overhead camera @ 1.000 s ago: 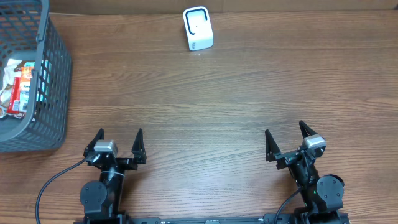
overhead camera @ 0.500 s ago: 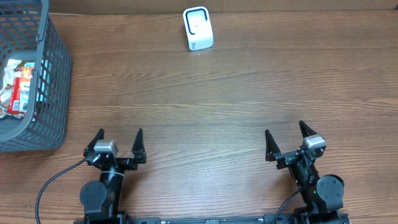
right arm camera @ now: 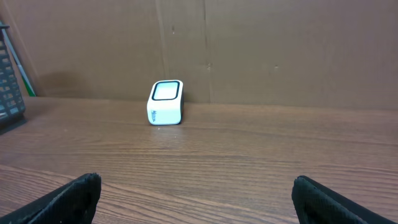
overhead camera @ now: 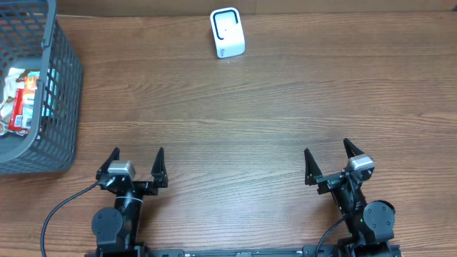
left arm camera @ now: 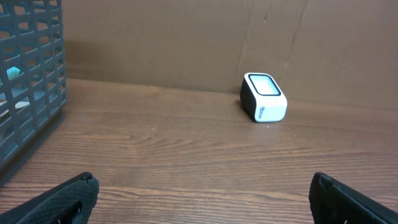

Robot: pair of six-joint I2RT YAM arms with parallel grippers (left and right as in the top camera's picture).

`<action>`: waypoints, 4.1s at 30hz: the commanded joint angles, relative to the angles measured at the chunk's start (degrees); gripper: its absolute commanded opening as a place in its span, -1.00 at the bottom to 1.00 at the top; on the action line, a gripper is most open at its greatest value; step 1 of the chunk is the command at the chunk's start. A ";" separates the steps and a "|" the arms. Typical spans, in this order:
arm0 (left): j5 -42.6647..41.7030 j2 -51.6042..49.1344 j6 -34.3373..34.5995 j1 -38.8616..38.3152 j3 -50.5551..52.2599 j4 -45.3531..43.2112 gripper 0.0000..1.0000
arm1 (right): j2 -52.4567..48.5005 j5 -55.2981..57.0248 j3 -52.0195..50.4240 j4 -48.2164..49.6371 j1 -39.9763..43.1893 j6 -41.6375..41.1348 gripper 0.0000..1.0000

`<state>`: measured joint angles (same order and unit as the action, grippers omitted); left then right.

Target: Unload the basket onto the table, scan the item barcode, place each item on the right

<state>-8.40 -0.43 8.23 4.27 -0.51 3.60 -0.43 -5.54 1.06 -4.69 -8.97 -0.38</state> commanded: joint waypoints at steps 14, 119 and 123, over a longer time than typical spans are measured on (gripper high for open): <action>-1.07 0.07 0.55 0.22 0.20 0.02 1.00 | 0.24 0.33 -0.59 0.26 0.37 0.24 1.00; -1.01 0.07 0.52 0.22 0.20 -0.02 0.99 | -30.58 -2.86 62.36 -30.88 0.37 -9.77 1.00; -1.05 0.07 0.55 0.22 0.20 0.00 1.00 | -43.25 -2.91 81.61 -44.85 0.37 -7.39 1.00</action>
<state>-8.62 -0.49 8.60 4.27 -0.49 3.51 -36.29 -8.71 71.66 -44.93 -8.97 -11.70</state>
